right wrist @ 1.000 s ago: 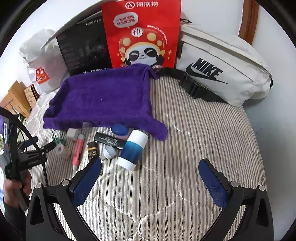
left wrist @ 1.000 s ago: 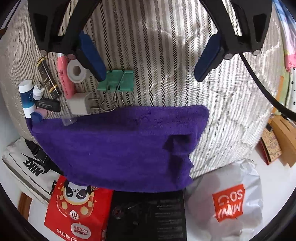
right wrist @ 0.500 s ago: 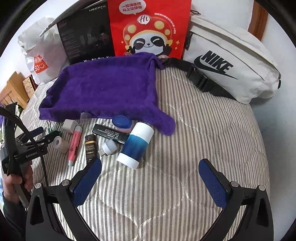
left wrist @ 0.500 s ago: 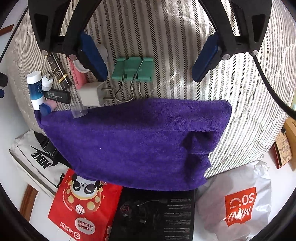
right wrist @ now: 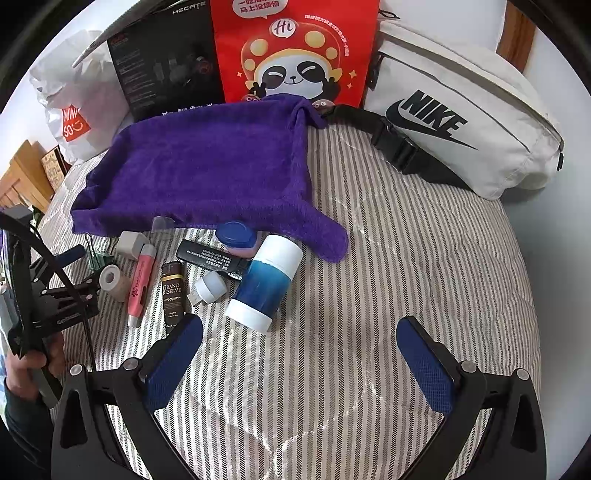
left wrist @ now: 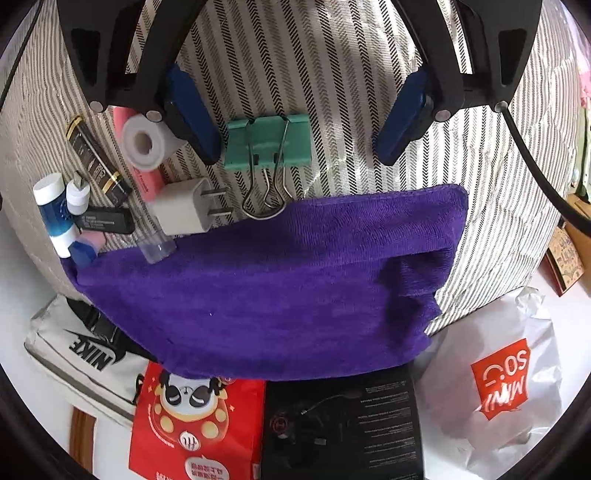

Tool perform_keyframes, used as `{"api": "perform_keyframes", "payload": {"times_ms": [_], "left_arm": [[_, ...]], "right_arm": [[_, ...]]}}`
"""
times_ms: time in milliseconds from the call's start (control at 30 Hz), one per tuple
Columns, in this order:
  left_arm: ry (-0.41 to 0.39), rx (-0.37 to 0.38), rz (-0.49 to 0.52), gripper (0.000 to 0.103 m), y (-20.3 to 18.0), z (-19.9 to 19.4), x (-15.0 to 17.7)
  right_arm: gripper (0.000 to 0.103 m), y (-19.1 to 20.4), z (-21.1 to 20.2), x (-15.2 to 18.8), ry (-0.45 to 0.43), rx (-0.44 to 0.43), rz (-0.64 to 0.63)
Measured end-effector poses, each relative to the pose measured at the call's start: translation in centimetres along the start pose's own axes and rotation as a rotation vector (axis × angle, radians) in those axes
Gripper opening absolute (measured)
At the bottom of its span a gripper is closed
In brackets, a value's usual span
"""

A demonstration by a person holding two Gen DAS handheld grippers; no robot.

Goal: Organize rigid objects
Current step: 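Grasp the teal binder clip with the left tool while the right tool grasps the blue-white deodorant stick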

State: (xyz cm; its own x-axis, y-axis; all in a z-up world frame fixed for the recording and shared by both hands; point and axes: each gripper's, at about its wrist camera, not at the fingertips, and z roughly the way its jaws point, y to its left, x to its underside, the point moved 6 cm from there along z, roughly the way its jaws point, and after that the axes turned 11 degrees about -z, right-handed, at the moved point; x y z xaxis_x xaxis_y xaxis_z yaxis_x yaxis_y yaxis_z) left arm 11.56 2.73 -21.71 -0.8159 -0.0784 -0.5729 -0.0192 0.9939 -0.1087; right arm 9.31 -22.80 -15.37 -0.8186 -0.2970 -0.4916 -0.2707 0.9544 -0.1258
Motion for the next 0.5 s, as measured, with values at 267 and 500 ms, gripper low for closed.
{"api": "perform_keyframes", "payload": {"times_ms": [267,500], "left_arm": [[-0.037,-0.008,-0.023,0.039,0.6,-0.8,0.4],[-0.064,-0.021,-0.022,0.039,0.3,-1.1,0.6]], "right_arm": [[0.103,-0.8,0.8,0.1,-0.004,-0.004,0.02],[0.1,-2.0,2.5,-0.3,-0.02,-0.02,0.08]]}}
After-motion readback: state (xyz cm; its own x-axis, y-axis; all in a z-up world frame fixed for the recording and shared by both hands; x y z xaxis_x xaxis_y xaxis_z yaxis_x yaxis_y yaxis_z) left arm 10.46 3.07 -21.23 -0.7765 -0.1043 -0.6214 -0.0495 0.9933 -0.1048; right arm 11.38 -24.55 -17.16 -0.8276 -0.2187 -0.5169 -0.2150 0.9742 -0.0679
